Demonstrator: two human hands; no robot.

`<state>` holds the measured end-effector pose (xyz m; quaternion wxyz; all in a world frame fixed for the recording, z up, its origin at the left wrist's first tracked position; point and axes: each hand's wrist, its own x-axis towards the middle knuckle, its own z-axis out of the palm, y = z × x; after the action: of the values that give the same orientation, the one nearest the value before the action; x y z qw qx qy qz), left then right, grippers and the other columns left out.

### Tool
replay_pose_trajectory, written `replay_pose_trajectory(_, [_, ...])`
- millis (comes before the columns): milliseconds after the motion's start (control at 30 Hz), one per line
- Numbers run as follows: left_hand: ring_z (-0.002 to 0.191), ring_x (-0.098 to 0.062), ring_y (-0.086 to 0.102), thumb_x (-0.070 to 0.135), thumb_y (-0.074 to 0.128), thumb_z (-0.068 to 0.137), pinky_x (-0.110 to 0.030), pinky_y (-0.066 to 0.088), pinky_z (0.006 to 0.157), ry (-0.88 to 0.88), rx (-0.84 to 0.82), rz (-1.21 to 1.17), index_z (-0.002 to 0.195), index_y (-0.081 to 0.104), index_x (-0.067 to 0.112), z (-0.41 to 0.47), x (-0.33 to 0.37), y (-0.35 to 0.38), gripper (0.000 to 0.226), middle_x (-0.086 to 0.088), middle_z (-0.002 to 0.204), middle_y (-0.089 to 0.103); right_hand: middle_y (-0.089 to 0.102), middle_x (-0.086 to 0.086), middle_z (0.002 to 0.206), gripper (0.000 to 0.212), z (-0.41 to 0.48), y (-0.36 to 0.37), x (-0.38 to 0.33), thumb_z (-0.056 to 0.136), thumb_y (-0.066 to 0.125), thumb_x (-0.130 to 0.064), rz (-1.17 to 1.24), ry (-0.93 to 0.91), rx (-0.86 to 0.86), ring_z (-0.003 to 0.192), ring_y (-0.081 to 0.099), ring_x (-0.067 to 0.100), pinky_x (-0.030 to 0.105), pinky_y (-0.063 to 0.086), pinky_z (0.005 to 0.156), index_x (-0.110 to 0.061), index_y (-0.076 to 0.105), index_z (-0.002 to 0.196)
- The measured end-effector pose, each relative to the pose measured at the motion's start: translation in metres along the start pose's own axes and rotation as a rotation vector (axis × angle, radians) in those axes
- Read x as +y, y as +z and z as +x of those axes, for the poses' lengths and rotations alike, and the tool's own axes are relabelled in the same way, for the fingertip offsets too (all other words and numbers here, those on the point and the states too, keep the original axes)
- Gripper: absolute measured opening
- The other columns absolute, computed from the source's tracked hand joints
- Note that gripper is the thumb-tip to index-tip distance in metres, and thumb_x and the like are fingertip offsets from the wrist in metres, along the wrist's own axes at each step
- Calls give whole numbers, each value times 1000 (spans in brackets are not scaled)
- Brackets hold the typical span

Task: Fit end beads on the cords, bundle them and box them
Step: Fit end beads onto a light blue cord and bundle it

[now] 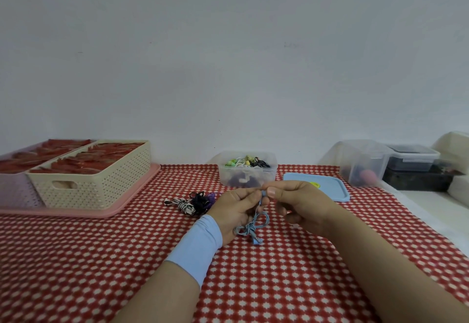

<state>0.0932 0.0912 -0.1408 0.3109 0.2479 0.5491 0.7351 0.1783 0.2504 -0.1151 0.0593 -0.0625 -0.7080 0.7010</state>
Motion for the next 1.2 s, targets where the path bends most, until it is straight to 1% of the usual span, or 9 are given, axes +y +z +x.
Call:
replay_pose_trajectory(233, [73, -10, 63, 14, 55, 98, -27, 54, 72, -26, 2, 25, 112, 69, 5, 2, -1, 1, 23, 1, 80, 71, 69, 3, 72, 18, -1, 0, 2, 89, 70, -13, -26, -3, 29, 50, 44, 10, 19, 25, 42, -11, 80, 104])
replay_pose_trajectory(367, [68, -8, 61, 15, 55, 95, -25, 52, 68, -30, -31, -67, 106, 70, 8, 3, -1, 2, 20, 1, 80, 68, 70, 5, 77, 17, 0, 2, 4, 92, 67, -12, 97, -13, -2, 52, 48, 10, 18, 30, 42, -9, 78, 105])
replay_pose_trajectory(467, [68, -8, 62, 14, 54, 96, -25, 52, 67, -19, -42, -62, 103, 70, 7, 2, 1, 3, 19, 0, 78, 69, 70, 5, 80, 15, -1, 0, 3, 93, 66, -15, 56, -15, -62, 55, 49, 10, 18, 29, 43, -12, 78, 101])
replay_pose_trajectory(600, [70, -9, 64, 13, 53, 98, -25, 54, 66, -37, -5, -24, 107, 69, 5, 1, 0, 3, 20, 0, 79, 71, 71, 7, 79, 16, -1, 2, 4, 92, 70, -13, -41, -45, 60, 50, 49, 9, 19, 31, 41, -11, 80, 103])
replay_pose_trajectory(700, [83, -15, 64, 15, 55, 98, -31, 55, 78, -32, 6, -61, 115, 68, 4, 4, -1, 3, 24, -3, 88, 71, 73, 6, 78, 14, 1, 5, 5, 92, 70, -12, -7, -86, 105, 54, 55, 11, 20, 35, 40, -13, 79, 102])
replay_pose_trajectory(767, [84, -15, 66, 16, 57, 97, -32, 55, 80, -15, 30, -42, 118, 67, 5, 4, -1, 3, 27, -4, 91, 73, 74, 5, 77, 13, 1, 5, 5, 93, 71, -12, -37, -108, 147, 57, 59, 12, 20, 38, 41, -17, 80, 100])
replay_pose_trajectory(967, [98, -22, 67, 18, 59, 96, -40, 54, 97, 30, 128, 106, 111, 70, 9, 6, -3, 3, 20, -8, 98, 75, 77, 14, 84, 11, -1, 1, 0, 90, 74, -14, -144, -145, 158, 60, 61, 14, 24, 40, 43, -13, 81, 97])
replay_pose_trajectory(1033, [92, -18, 67, 18, 58, 97, -37, 55, 94, 38, 114, 106, 110, 70, 11, 5, -3, 3, 19, -5, 93, 75, 77, 14, 87, 12, -3, 0, 0, 91, 72, -16, -135, -130, 126, 61, 60, 13, 25, 40, 45, -14, 82, 99])
replay_pose_trajectory(1200, [71, -7, 64, 15, 55, 97, -25, 53, 71, 10, 22, 70, 107, 69, 10, 2, -1, 1, 18, 2, 79, 72, 74, 9, 84, 17, -3, -3, 0, 90, 69, -14, -41, -26, 19, 59, 56, 10, 24, 31, 48, -12, 81, 102])
